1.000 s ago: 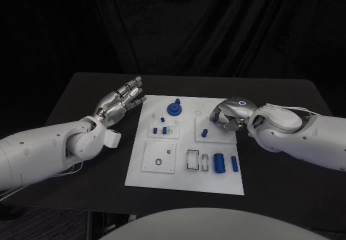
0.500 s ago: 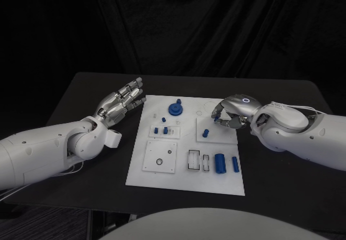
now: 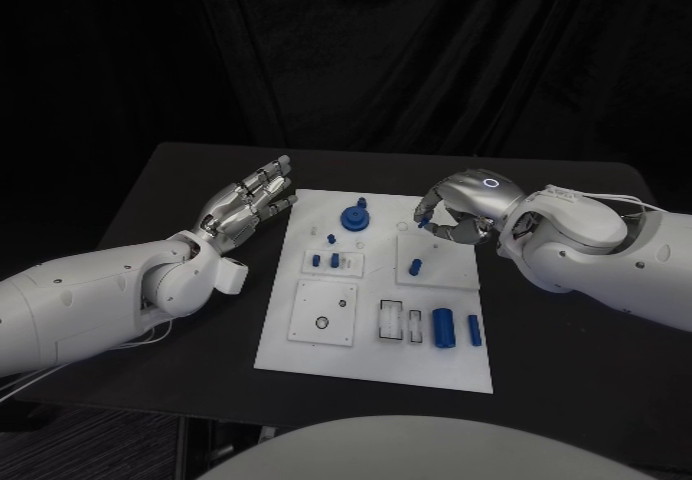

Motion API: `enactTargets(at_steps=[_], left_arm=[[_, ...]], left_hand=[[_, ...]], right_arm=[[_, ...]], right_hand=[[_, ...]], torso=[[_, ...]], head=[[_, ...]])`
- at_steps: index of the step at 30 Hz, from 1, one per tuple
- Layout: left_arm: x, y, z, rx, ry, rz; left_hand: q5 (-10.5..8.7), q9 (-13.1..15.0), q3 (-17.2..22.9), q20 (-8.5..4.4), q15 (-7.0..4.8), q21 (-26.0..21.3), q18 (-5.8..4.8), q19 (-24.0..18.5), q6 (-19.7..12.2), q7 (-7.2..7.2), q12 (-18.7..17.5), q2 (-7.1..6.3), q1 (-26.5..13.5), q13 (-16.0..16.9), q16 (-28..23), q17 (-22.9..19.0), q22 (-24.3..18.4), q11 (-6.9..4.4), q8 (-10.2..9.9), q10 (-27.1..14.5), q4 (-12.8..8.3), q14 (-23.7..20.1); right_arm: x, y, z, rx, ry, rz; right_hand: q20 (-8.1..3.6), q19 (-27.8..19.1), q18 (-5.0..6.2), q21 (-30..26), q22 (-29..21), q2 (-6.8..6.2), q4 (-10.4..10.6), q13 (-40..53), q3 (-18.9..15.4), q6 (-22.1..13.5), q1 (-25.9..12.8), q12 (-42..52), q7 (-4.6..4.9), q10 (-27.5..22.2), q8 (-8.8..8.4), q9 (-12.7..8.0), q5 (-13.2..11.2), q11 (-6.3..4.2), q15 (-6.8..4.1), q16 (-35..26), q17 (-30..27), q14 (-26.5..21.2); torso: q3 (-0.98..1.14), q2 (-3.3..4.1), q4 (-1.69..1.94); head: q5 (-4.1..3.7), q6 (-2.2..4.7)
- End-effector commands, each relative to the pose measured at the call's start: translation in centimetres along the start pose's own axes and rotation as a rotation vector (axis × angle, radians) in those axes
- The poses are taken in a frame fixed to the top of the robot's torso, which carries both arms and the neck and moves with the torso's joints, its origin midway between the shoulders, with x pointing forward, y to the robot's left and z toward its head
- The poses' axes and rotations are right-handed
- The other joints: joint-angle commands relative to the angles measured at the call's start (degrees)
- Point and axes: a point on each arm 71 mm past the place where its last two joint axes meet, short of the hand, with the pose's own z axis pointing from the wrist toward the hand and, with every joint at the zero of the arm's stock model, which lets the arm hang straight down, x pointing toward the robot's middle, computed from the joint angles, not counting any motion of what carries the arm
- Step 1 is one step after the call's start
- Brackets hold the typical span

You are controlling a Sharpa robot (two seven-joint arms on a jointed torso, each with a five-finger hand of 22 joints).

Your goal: Assemble the parts on the task board

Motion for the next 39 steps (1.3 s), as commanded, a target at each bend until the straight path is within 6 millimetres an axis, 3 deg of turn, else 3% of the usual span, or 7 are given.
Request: enactTargets(at_steps=[1, 10, 15, 18, 21, 26, 39], left_arm=[[0.1, -0.1, 0.0, 0.034, 0.008, -0.016], [0.2, 0.4, 0.1, 0.025, 0.012, -0.022], [0.3, 0.6, 0.0, 0.021, 0.013, -0.024], [0.4, 0.6, 0.0, 0.020, 0.012, -0.025], [0.4, 0.7, 0.0, 0.019, 0.012, -0.025], [0.5, 0.8, 0.1, 0.018, 0.016, -0.028], [0.9, 0.9, 0.3, 0.012, 0.023, -0.033]], left_hand=[[0.32, 0.1, 0.3, 0.45, 0.49, 0.1, 0.95, 0.1, 0.4, 0.39, 0.1, -0.05, 0.6, 0.0, -0.1, 0.0, -0.1, 0.52, 0.3, -0.1, 0.0, 0.1], [0.36, 0.2, 0.5, 0.44, 0.54, 0.1, 0.95, 0.1, 1.4, 1.07, 0.4, 0.30, 0.8, 0.1, -0.1, 0.0, -0.1, 0.60, 0.5, 0.1, 0.1, 0.1], [0.35, 0.2, 0.5, 0.43, 0.54, 0.1, 0.95, 0.1, 1.4, 1.11, 0.4, 0.33, 0.8, 0.1, -0.1, 0.0, -0.1, 0.62, 0.5, 0.1, 0.1, 0.1], [0.34, 0.2, 0.6, 0.42, 0.53, 0.1, 0.96, 0.1, 1.4, 1.13, 0.4, 0.37, 0.8, 0.1, -0.1, 0.0, -0.1, 0.63, 0.5, 0.1, 0.1, 0.1], [0.34, 0.2, 0.6, 0.42, 0.53, 0.1, 0.96, 0.1, 1.4, 1.13, 0.4, 0.37, 0.8, 0.1, -0.1, 0.0, -0.1, 0.63, 0.5, 0.1, 0.1, 0.1], [0.38, 0.3, 0.7, 0.41, 0.54, 0.2, 0.98, 0.2, 1.7, 1.25, 0.6, 0.65, 0.9, 0.1, 0.0, 0.0, 0.0, 0.71, 0.6, 0.2, 0.2, 0.2], [0.55, 0.2, 0.8, 0.42, 0.60, 0.2, 1.00, 0.2, 1.6, 0.99, 0.6, 0.92, 1.0, 0.1, 0.0, 0.0, 0.0, 0.86, 0.5, 0.2, 0.2, 0.3]], right_arm=[[0.5, 1.9, 0.2, -0.056, 0.033, -0.045], [2.4, 8.1, 1.9, -0.248, 0.052, -0.136], [3.4, 10.0, 2.7, -0.300, 0.064, -0.166], [3.9, 11.0, 3.1, -0.323, 0.074, -0.174], [4.1, 11.6, 3.3, -0.333, 0.082, -0.178], [4.3, 12.5, 3.6, -0.346, 0.094, -0.181], [5.2, 13.5, 3.3, -0.356, 0.117, -0.165]], right_hand=[[0.11, -0.3, -0.42, -0.2, 7.9, -0.17, -0.4, -0.2, 0.1, -0.5, 0.4, -0.3, 0.20, 0.4, -0.47, 0.0, 0.5, 0.06, 0.26, -0.2, 0.1, -0.1], [-0.08, -0.6, -0.20, -0.8, 7.8, -0.52, -1.0, -0.3, 0.0, -0.4, 0.7, -0.3, -0.01, 1.2, -0.54, 0.2, 0.2, -0.24, -0.26, -0.5, -0.4, -0.3], [-0.19, -0.7, -0.19, -0.9, 7.8, -0.67, -0.9, -0.4, -0.2, -0.6, 0.5, -0.5, -0.08, 1.2, -0.74, 0.2, -0.3, -0.34, -0.33, -0.7, -0.6, -0.4], [-0.20, -0.7, -0.19, -0.9, 7.8, -0.67, -0.9, -0.4, -0.2, -0.6, 0.4, -0.6, -0.07, 1.2, -0.76, 0.2, -0.3, -0.33, -0.35, -0.7, -0.5, -0.4], [-0.20, -0.7, -0.19, -0.9, 7.8, -0.66, -1.0, -0.4, -0.2, -0.6, 0.4, -0.6, -0.07, 1.2, -0.77, 0.2, -0.3, -0.33, -0.36, -0.7, -0.5, -0.4], [-0.29, -0.8, -0.18, -1.0, 7.7, -0.54, -1.1, -0.5, -0.2, -0.7, 0.5, -0.6, -0.07, 1.6, -0.96, 0.2, -1.3, -0.36, -0.44, -0.8, -0.7, -0.5], [-0.33, -0.9, -0.17, -1.1, 7.7, -0.51, -1.4, -0.5, -0.1, -0.8, 0.7, -0.7, 0.03, 1.8, -1.14, 0.2, -1.5, -0.31, -0.46, -0.8, -0.7, -0.6]], torso=[[0.13, 0.06, -0.11], [0.09, -0.07, -0.11], [-0.05, 0.01, 0.19], [-0.03, 0.05, 0.11], [-0.03, 0.06, -0.10], [-0.11, 0.02, -0.07], [-0.01, 0.08, -0.04]], head=[[0.40, -0.01], [1.49, -0.01], [1.70, -0.01], [2.19, -0.01], [2.55, -0.01], [2.62, -0.01], [3.09, -0.01]])
